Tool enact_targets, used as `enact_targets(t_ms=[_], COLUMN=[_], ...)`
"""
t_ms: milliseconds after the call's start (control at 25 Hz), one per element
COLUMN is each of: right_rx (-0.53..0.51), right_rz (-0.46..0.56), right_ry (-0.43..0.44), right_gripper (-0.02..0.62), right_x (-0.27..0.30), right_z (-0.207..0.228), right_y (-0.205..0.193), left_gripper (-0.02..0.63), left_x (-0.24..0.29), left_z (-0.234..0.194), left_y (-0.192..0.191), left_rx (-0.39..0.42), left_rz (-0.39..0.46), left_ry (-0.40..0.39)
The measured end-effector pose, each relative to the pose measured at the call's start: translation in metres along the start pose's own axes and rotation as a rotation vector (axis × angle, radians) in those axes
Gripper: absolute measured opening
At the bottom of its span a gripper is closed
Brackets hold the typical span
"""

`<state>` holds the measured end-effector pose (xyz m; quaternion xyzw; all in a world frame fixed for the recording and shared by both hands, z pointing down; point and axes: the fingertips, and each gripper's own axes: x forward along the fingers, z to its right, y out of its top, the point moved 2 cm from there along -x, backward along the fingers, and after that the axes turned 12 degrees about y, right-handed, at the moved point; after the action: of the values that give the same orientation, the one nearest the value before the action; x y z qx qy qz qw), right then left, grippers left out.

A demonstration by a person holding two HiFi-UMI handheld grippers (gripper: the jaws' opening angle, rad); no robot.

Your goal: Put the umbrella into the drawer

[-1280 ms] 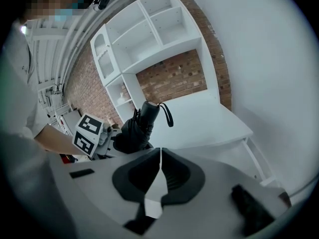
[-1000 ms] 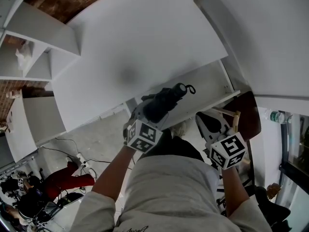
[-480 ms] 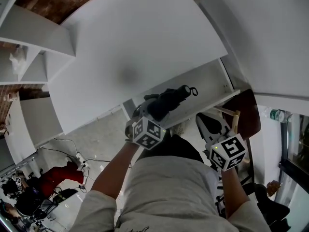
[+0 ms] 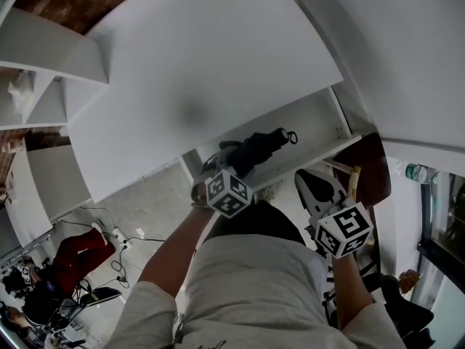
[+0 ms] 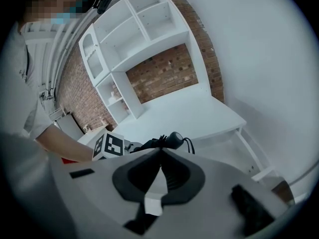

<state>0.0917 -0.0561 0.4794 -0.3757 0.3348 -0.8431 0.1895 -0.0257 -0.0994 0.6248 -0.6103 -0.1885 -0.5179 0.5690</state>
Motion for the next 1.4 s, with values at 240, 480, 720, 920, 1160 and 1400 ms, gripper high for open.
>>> enact_targets(t_ms=[240,480,720,920,1160,1400], right_rx=[0.012,0.026,0.044,0.054,0.06,0.067], right_rz=[0.001,-0.008,-0.009,-0.019,-0.028,-0.031], right_ry=[0.006,0.002,-0.006,-0.011,-0.007,-0.005], right_gripper=[0.031,0.031,0.031,0.031,0.031,0.031], right_x=[0.003,0.003,0.0,-0.001,-0.002,-0.002], right_z=[0.003,0.006,0.011,0.013,0.016,0.019], right_y=[0.001,-0.003,-0.007,-0.014,-0.019,-0.023], left_gripper=[0.282,0.284,0.284,0.284,0.284,0.284], left_x=[0.016,0.034,0.05,0.06,0.07,0.076], left_z=[0.002,0.003,0.004,0.005,0.009,0.006], left_y=[-0.006,-0.016,-0.023,-0.026,-0.031,-0.027], left_rx=[0.014,0.032,0.047,0.051,0.067,0.055], left_rz=[-0.047,-0.096,-0.152,-0.183,-0.229,-0.262], left_ry=[-0.002,-0.008,-0.006,-0.007,0.002,0.018])
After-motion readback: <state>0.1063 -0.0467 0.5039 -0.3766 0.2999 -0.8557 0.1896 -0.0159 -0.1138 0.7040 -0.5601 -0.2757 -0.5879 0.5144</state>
